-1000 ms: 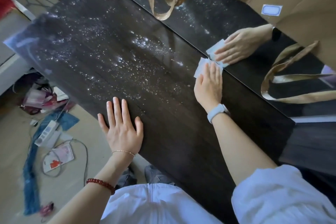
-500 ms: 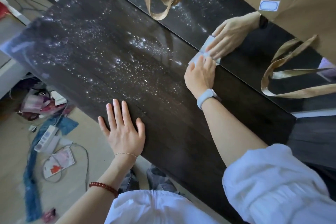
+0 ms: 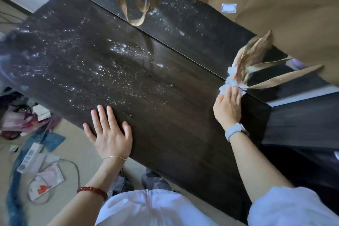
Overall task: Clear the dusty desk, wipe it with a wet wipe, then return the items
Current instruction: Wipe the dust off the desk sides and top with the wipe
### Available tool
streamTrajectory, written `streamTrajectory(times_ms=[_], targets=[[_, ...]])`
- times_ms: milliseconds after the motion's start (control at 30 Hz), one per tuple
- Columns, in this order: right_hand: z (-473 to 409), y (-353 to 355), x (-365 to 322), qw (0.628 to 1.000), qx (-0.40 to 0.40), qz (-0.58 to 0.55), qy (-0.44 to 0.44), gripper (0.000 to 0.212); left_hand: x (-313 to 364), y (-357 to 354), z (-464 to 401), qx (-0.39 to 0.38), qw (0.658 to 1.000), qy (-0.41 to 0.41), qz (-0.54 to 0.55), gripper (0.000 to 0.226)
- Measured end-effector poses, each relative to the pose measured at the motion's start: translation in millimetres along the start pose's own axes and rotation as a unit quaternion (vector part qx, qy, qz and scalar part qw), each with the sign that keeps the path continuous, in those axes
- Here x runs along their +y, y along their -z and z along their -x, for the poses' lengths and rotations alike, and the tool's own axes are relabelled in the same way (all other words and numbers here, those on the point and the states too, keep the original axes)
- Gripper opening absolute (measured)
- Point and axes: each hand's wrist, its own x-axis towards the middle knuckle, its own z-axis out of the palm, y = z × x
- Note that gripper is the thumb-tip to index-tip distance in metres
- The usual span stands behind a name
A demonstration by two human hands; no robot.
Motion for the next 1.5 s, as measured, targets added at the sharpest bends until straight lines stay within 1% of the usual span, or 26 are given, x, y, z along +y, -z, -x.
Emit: streamTrajectory(times_ms=[67,167,200,267,333,500,600,700,733,767,800,833,900,933,967,1000,1100,1133,1167,1200,1267,1333,1400,1433,1467,1500], targets=[[-0.1,3.0,9.7,0.999,0.005,0.009,-0.037,0.068,0.0,1.1,0.6,0.0,1.0,-0.002,0.003,0.066],[-3.3,1.9,-15.6,0.995,-0.013,0.001,-0.099,0.051,-0.2,1.5,1.0,-0.002,1.0,-0.004,0.002,0.066],[-4.3,-2.2,-26.6,0.996,-0.013,-0.001,-0.091,0.05,0.1,1.2,1.0,-0.002,1.0,-0.004,0.001,0.066],[-2.6,-13.9,-52.3,1.0,-0.015,0.001,-0.01,0.051,0.0,0.8,0.9,-0.002,1.0,-0.002,-0.002,0.066],[-3.7,-23.8,-82.5,0.996,-0.046,-0.003,0.075,0.049,-0.4,0.2,0.7,-0.002,1.0,-0.002,-0.001,0.066],[-5.8,-39.4,-131.6,0.966,-0.115,0.007,0.23,0.049,-1.1,0.8,0.6,-0.003,1.0,-0.006,-0.005,0.065],[45.7,-38.0,-108.7,0.923,-0.097,0.0,0.373,0.052,-3.0,-0.3,0.4,-0.006,1.0,-0.01,-0.008,0.065],[101.8,-26.0,-66.6,0.826,-0.152,0.049,0.54,0.049,-3.5,-1.7,-0.3,-0.001,1.0,-0.008,-0.007,0.065],[101.9,-20.6,-56.7,0.799,-0.158,0.065,0.577,0.048,-3.5,-2.1,-0.4,0.001,1.0,-0.007,-0.006,0.065],[90.8,-19.3,-49.9,0.787,-0.132,0.08,0.598,0.046,-3.4,-2.4,-0.5,0.003,1.0,-0.007,-0.004,0.065],[73.4,-22.0,-45.6,0.801,-0.092,0.107,0.582,0.045,-3.2,-2.7,-0.5,0.005,1.0,-0.006,-0.002,0.064],[50.0,-25.5,-45.9,0.842,-0.07,0.121,0.52,0.045,-2.9,-2.7,-0.5,0.007,1.0,-0.005,0.0,0.064],[7.7,-21.1,-56.7,0.936,-0.031,0.1,0.336,0.049,-2.2,-2.0,-0.6,0.006,1.0,-0.004,0.001,0.064],[3.0,-20.1,-65.1,0.955,-0.023,0.094,0.281,0.049,-1.7,-1.8,-0.6,0.005,1.0,-0.003,0.002,0.064],[12.3,-24.7,-71.2,0.955,-0.004,0.077,0.286,0.048,-1.4,-1.8,-0.7,0.004,1.0,-0.003,0.002,0.064],[33.7,-29.6,-74.6,0.939,0.001,0.058,0.339,0.046,-1.5,-1.4,-0.8,0.002,1.0,-0.004,0.002,0.064],[114.6,-28.7,-63.8,0.835,-0.115,0.017,0.538,0.047,-2.9,-1.4,-1.0,0.006,1.0,-0.005,0.005,0.065],[122.9,-24.2,-57.5,0.81,-0.141,0.022,0.568,0.047,-3.1,-1.7,-1.0,0.007,1.0,-0.006,0.005,0.065],[117.4,-22.0,-52.5,0.801,-0.147,0.028,0.58,0.046,-3.3,-2.2,-1.0,0.007,1.0,-0.006,0.005,0.065],[101.9,-22.9,-50.2,0.808,-0.133,0.031,0.573,0.046,-3.4,-2.3,-0.9,0.008,1.0,-0.005,0.005,0.065],[55.0,-28.6,-56.2,0.858,-0.079,0.054,0.504,0.046,-3.3,-2.8,-1.6,0.011,1.0,-0.004,0.003,0.064],[3.8,-28.2,-70.1,0.92,-0.042,0.052,0.387,0.05,-3.3,-3.1,-1.4,0.011,1.0,-0.005,0.003,0.064],[-24.4,-30.2,-95.5,0.962,-0.05,0.044,0.265,0.055,-2.8,-2.9,-1.3,0.012,1.0,-0.007,0.002,0.063],[-22.5,-33.0,-108.5,0.968,-0.063,0.041,0.241,0.055,-2.6,-2.9,-1.5,0.013,1.0,-0.007,0.003,0.063],[-7.9,-37.2,-118.4,0.963,-0.071,0.037,0.257,0.055,-3.1,-2.7,-1.3,0.012,1.0,-0.008,0.004,0.063],[16.1,-42.4,-122.3,0.945,-0.066,0.03,0.319,0.055,-4.1,-2.6,-1.4,0.01,1.0,-0.009,0.006,0.063]])
